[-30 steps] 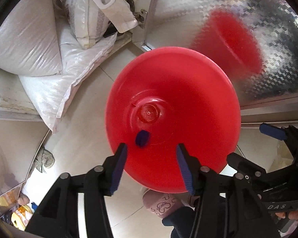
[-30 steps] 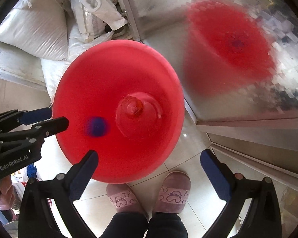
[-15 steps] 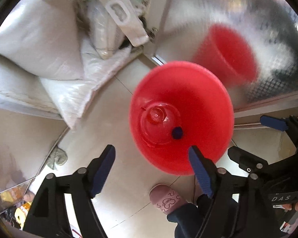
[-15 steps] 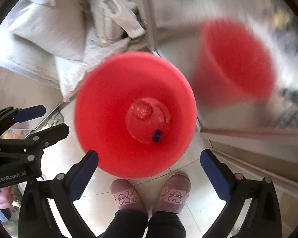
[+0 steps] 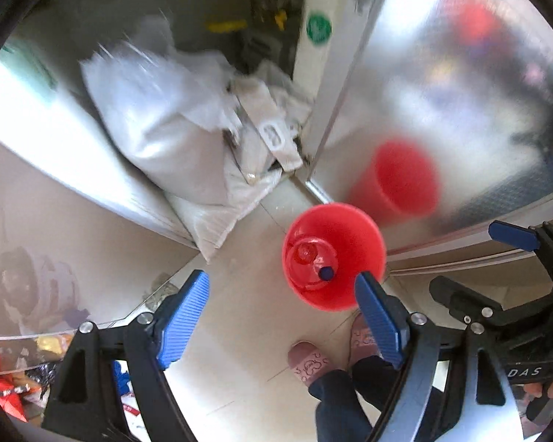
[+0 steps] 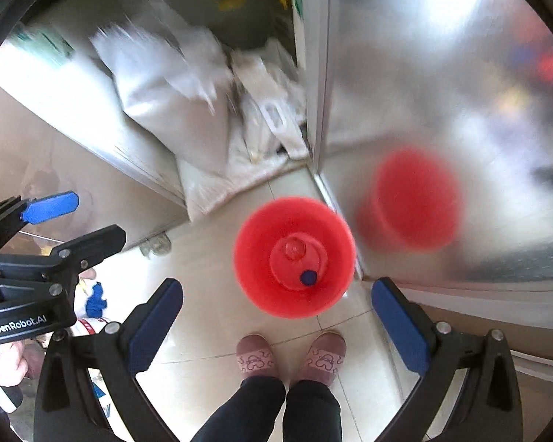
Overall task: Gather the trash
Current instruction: 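Raise both tools back up to the counter, then grasp the yellow snack packet with the left tool and lift it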
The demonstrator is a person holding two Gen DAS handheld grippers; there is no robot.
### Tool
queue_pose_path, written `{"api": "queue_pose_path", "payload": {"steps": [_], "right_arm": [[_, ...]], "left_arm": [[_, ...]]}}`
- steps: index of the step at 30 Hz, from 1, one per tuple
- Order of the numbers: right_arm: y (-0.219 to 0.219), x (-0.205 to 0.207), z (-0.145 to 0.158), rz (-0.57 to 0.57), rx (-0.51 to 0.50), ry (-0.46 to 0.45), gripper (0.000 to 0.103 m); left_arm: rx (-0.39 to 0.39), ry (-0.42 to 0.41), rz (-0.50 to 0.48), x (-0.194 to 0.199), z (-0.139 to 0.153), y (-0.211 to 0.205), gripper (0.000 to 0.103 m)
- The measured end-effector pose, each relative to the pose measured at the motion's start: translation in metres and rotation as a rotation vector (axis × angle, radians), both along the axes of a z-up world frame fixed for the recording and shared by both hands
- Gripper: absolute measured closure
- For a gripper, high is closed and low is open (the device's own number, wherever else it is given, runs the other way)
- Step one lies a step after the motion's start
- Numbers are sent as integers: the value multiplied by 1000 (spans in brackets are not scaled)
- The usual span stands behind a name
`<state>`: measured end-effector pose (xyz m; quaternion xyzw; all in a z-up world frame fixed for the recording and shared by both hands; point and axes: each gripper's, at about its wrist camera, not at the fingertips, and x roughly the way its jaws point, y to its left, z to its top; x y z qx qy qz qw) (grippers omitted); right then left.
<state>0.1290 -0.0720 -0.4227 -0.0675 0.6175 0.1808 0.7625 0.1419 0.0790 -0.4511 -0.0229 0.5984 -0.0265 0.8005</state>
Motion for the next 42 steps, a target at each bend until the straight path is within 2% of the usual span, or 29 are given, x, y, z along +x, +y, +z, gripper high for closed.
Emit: {"api": "queue_pose_path", "payload": {"steps": [3, 6, 9, 16, 20, 28, 35, 42], "right_arm": [[0, -5, 52, -12, -5, -44, 0], [-4, -10, 103, -27, 18, -93, 1], [-8, -12, 144, -35, 24, -130, 1], [-27, -5, 228, -103, 16, -249, 1], [-40, 12, 263, -149, 26, -292, 1], [-72, 46, 323, -216, -11, -424, 0], [-91, 91, 348, -269, -25, -459, 0], [-117, 154, 349, -293, -16, -430, 0]], "left_arm": [[-12, -24, 16, -8, 54, 0, 23], [8, -66, 10, -13, 104, -1, 23], [0, -97, 10, -14, 145, -2, 23], [-3, -189, -34, 7, 238, -20, 23], [-1, -247, -66, 30, 281, -35, 23], [-12, -328, -164, 82, 338, -63, 23], [-11, -331, -218, 147, 352, -91, 23], [15, -312, -254, 223, 354, -130, 23]]}}
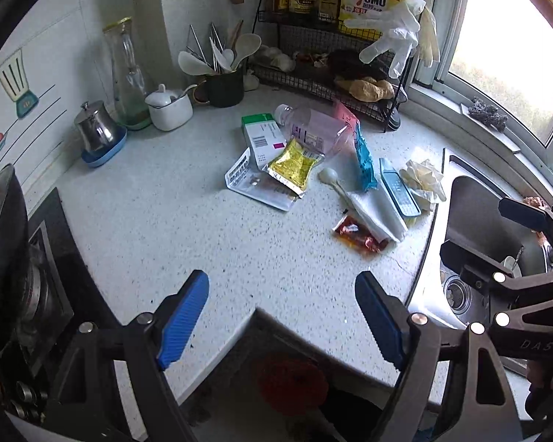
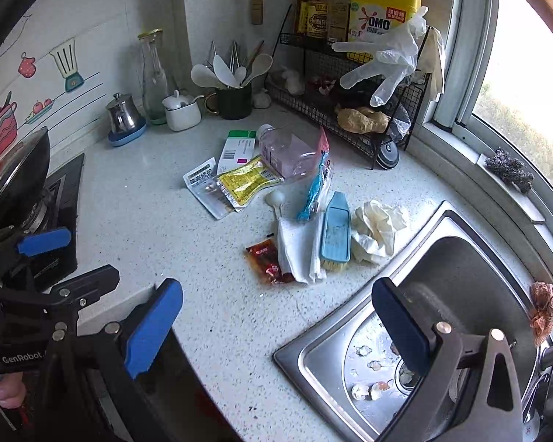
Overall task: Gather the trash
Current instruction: 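Grasp the yellow snack packet with the left tool and lift it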
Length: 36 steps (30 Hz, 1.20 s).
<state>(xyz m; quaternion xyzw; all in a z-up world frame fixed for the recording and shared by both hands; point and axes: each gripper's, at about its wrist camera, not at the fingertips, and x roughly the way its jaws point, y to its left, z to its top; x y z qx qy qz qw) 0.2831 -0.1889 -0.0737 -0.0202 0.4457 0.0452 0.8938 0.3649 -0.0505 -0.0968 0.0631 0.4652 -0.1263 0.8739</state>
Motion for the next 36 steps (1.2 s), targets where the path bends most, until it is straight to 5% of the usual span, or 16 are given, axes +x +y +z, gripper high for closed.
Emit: {"api": "queue_pose_path", "payload": {"steps": [16, 30, 36], "right_arm": [[-58, 125, -53, -77, 29, 141, 0], [-79, 174, -88, -98, 76, 218, 0], [-81, 182, -93, -102, 91, 231, 0]], "left_arm": [[130, 168, -67, 157, -64, -71, 23], [214, 280, -103, 219, -123, -91, 23], [200, 275, -105, 226, -125, -96, 39]]}}
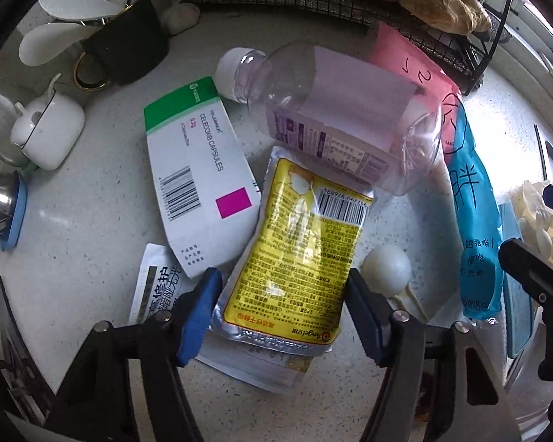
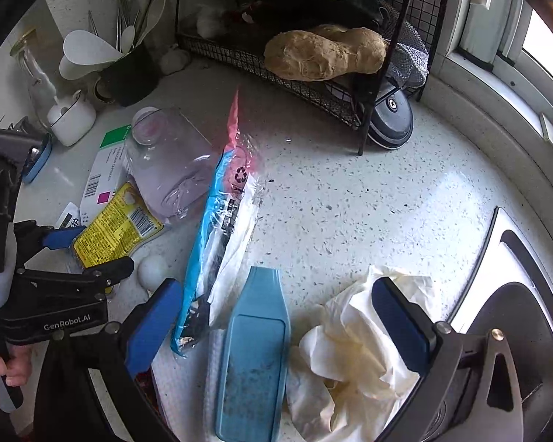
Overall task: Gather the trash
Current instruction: 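Grasp the yellow snack packet with the left tool and lift it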
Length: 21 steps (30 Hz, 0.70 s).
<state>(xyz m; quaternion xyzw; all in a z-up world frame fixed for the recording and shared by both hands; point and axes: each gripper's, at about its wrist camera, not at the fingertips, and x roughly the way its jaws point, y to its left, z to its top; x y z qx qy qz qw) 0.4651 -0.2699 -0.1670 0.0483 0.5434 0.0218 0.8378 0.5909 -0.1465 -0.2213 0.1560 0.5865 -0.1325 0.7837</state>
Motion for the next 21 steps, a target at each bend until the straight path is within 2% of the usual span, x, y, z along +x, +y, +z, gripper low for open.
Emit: {"api": "queue_pose_path", "payload": {"steps": [5, 10, 17, 21], "right_arm": [[-9, -1, 1, -15, 9, 4, 0], [-14, -11, 11, -8, 6, -5, 0], [16, -19, 25, 77, 23, -32, 0], [48, -17, 31, 162, 43, -45, 0]], "left_arm": [[-2, -31, -43, -10, 5, -6, 46], [-36, -82, -43, -32, 21, 2, 48], [-72, -130, 84, -60, 47, 49, 48], [-46, -153, 176, -69, 52, 86, 48]]}}
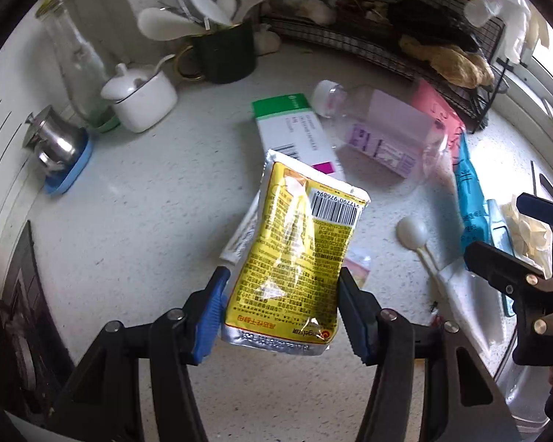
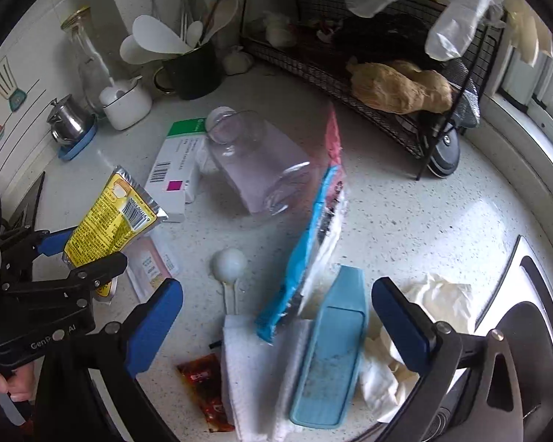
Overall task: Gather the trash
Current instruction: 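Grasp the yellow snack packet with the left tool and lift it, then pinch the white medicine sachet with the right tool while the left holds the packet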
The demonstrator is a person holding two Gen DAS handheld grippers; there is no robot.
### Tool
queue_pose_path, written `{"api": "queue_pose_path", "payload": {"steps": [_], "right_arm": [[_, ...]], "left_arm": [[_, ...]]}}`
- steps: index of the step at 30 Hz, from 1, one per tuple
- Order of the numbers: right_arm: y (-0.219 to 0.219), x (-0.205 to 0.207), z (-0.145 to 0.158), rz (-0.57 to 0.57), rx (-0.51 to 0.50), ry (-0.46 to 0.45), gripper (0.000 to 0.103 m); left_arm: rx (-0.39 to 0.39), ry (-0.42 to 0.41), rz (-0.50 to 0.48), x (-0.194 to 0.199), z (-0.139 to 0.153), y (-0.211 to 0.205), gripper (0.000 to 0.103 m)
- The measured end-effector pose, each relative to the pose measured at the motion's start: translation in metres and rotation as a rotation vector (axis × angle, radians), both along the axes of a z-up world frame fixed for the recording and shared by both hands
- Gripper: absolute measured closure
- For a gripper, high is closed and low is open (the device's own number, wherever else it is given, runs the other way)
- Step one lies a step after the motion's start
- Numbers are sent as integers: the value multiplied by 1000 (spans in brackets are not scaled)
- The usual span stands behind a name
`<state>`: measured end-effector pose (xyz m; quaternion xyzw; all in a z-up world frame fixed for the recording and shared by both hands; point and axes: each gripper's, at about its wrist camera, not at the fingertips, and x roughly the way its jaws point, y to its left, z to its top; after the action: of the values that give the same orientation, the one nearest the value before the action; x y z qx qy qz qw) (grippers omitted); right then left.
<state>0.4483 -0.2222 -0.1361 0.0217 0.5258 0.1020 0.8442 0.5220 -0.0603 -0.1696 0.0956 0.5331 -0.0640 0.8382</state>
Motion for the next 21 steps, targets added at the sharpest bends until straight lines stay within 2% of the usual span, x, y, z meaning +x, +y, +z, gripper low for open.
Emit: {"api": "queue_pose_path", "payload": {"steps": [8, 13, 21], "right_arm": [[68, 13, -15, 194, 33, 19, 0], [100, 24, -26, 311, 56, 39, 0], [135, 46, -20, 327, 141, 49, 0]], "left_arm": [[15, -16, 188, -6, -3, 68, 48], [35, -17, 270, -5, -10, 93, 48], [14, -35, 367, -1, -8, 120, 48]]}}
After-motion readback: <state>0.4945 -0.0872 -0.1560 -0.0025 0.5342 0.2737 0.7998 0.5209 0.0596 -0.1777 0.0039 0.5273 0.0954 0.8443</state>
